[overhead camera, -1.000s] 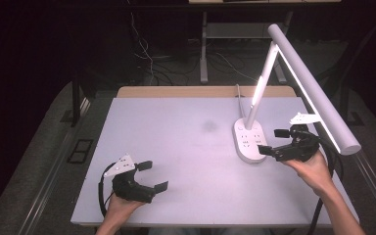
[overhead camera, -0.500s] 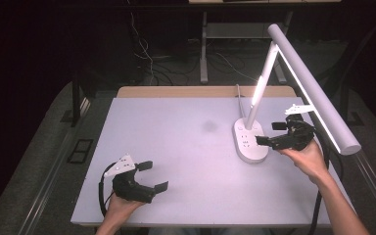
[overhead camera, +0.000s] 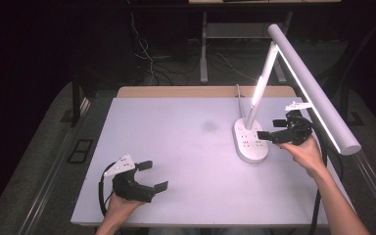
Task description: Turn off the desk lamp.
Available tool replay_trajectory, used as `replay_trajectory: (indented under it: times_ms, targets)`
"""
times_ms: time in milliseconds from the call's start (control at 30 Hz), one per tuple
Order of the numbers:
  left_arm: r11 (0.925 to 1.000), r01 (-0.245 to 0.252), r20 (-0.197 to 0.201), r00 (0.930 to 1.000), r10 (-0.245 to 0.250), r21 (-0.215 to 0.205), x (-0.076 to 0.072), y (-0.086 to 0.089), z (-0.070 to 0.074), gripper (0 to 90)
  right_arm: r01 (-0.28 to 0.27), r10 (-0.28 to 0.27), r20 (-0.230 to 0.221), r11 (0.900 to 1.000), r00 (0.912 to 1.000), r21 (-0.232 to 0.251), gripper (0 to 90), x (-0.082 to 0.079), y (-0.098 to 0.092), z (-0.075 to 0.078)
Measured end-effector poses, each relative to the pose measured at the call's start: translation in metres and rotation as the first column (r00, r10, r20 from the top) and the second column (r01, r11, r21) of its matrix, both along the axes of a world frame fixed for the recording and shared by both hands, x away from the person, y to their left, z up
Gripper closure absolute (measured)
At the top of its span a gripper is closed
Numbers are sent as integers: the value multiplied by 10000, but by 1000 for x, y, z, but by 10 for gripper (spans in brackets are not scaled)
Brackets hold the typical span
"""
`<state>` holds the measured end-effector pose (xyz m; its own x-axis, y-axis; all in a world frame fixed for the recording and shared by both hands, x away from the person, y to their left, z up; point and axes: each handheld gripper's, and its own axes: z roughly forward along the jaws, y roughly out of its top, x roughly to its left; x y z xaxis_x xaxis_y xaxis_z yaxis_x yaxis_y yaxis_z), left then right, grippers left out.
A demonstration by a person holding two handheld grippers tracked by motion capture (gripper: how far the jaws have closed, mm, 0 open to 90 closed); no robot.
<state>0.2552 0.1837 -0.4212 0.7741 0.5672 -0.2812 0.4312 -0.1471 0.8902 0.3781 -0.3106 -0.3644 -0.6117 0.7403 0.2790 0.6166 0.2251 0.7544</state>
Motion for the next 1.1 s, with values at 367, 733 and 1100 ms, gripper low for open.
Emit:
replay_trajectory:
  times_ms: [367,733,1100]
  targets:
    - [10000,-30,-35,10000,29,-87,0,1,0,0,405,-403,-192,9991,9990,86,176,19,-13,-16]
    - [10000,-29,-25,10000,29,-69,1,1,0,0,637,-646,-421,9977,9970,-225,509,37,-17,-33]
    - [10000,-29,-1,10000,29,-42,1,3,0,0,582,-623,-764,9968,9951,-539,786,54,-11,-33]
